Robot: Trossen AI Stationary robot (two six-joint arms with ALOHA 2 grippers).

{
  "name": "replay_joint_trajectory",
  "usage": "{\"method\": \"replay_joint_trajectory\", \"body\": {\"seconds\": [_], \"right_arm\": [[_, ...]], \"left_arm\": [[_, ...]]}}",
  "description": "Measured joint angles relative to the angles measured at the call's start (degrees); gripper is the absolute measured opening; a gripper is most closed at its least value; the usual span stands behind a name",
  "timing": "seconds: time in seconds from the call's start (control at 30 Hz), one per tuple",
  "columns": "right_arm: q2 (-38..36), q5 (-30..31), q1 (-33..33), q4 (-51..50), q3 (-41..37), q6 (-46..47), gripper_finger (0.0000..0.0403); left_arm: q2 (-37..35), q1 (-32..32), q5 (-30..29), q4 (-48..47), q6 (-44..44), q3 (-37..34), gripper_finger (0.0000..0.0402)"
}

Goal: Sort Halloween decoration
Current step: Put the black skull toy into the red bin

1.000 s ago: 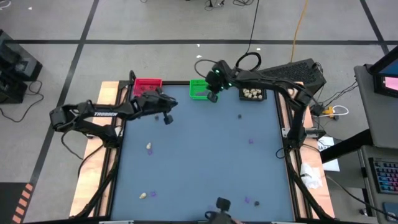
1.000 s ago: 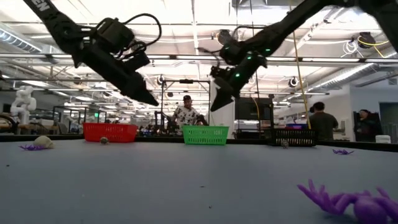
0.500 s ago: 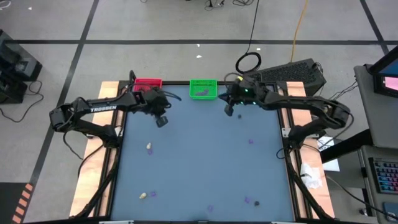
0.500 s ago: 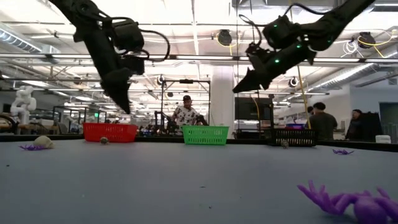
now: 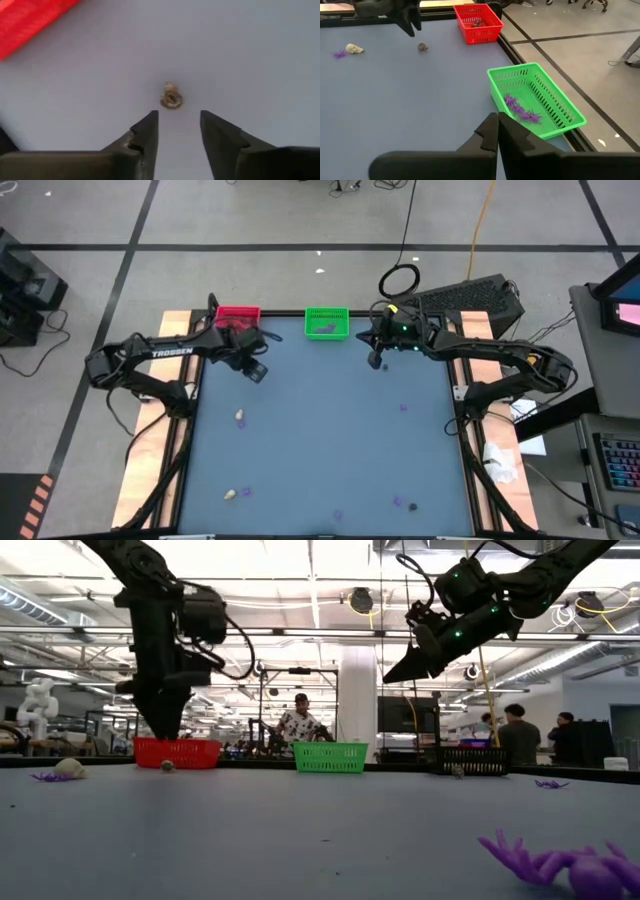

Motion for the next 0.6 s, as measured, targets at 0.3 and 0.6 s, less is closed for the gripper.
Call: {"method": "replay_joint_trajectory", "body": {"seconds": [0.3,0.6], "right_arm": [[0.0,0.0,0.0,0.0,0.0,-0.4,0.0000],[0.0,0.0,0.0,0.0,0.0,-0.6,0.0000]], "left_arm": [[6.4,4.2,1.3,2.4,-1.8,0.0,0.0163],[10.2,4.7,3.8,3.8,-1.1,0.0,0.0164]]}}
